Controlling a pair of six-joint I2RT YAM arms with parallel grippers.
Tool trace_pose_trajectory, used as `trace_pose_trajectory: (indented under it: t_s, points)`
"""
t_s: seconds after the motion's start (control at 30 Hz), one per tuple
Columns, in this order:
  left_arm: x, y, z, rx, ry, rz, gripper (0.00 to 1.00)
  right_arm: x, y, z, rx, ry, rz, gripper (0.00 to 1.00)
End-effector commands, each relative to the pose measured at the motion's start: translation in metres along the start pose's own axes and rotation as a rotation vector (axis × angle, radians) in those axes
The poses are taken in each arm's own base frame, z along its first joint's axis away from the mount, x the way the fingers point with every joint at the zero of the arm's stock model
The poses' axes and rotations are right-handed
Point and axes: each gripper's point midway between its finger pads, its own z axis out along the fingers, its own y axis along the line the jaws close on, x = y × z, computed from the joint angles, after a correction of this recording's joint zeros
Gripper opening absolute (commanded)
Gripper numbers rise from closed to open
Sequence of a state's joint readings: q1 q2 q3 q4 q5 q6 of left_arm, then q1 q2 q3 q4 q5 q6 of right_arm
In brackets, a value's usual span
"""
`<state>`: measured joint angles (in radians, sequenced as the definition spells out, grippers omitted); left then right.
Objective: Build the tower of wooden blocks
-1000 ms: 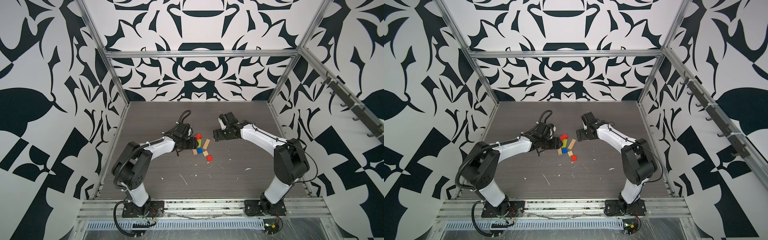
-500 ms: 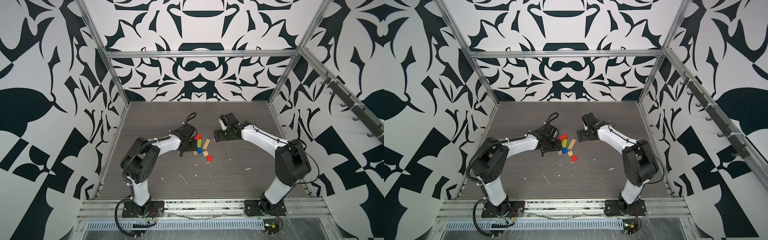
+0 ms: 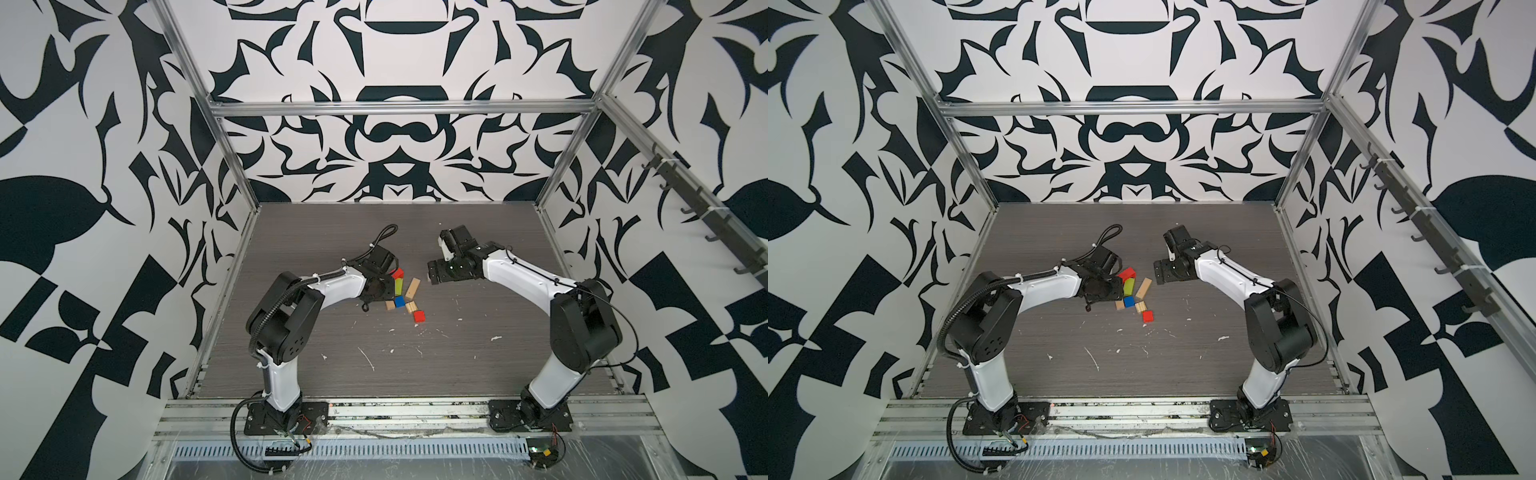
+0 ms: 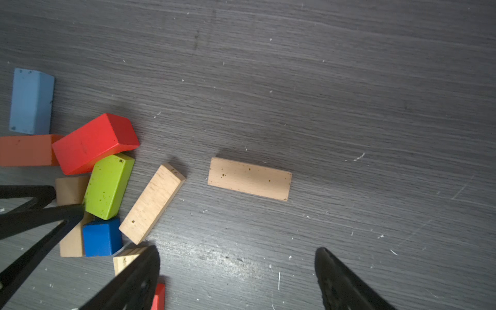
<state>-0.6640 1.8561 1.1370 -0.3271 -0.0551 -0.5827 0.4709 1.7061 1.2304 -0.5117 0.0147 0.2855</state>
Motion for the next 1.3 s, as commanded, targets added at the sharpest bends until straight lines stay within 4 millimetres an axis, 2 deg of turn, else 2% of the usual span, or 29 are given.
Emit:
trace_pose_trajectory:
  t_s: [0.0,0.37,0.63,0.83,1.0,1.1,1.27]
  points:
    - [0.014,0.012,0.003,-0.088,0.050,0.029,0.55,-0.005,0.000,-0.005,0.006,-0.022,0.007,0.93]
    - [0.022,0.017,0.001,-0.132,0.067,0.075,0.51,-0.002,0.000,-0.001,0.008,-0.006,0.010,0.93]
    - [0.037,0.024,-0.007,-0.131,0.110,0.126,0.50,-0.002,0.001,-0.001,0.003,-0.002,0.009,0.93]
    - [0.042,0.017,-0.017,-0.076,0.111,0.148,0.61,-0.003,0.003,0.001,-0.004,0.003,0.010,0.93]
    - [0.044,0.011,-0.023,-0.041,0.119,0.149,0.74,-0.005,0.004,0.002,-0.008,0.004,0.009,0.92]
    - [0.045,0.004,-0.025,0.002,0.120,0.157,0.75,-0.004,0.003,0.002,-0.004,0.005,0.009,0.93]
    - [0.053,0.022,-0.026,-0.079,0.156,0.221,0.74,-0.003,0.003,0.001,-0.006,0.004,0.006,0.92]
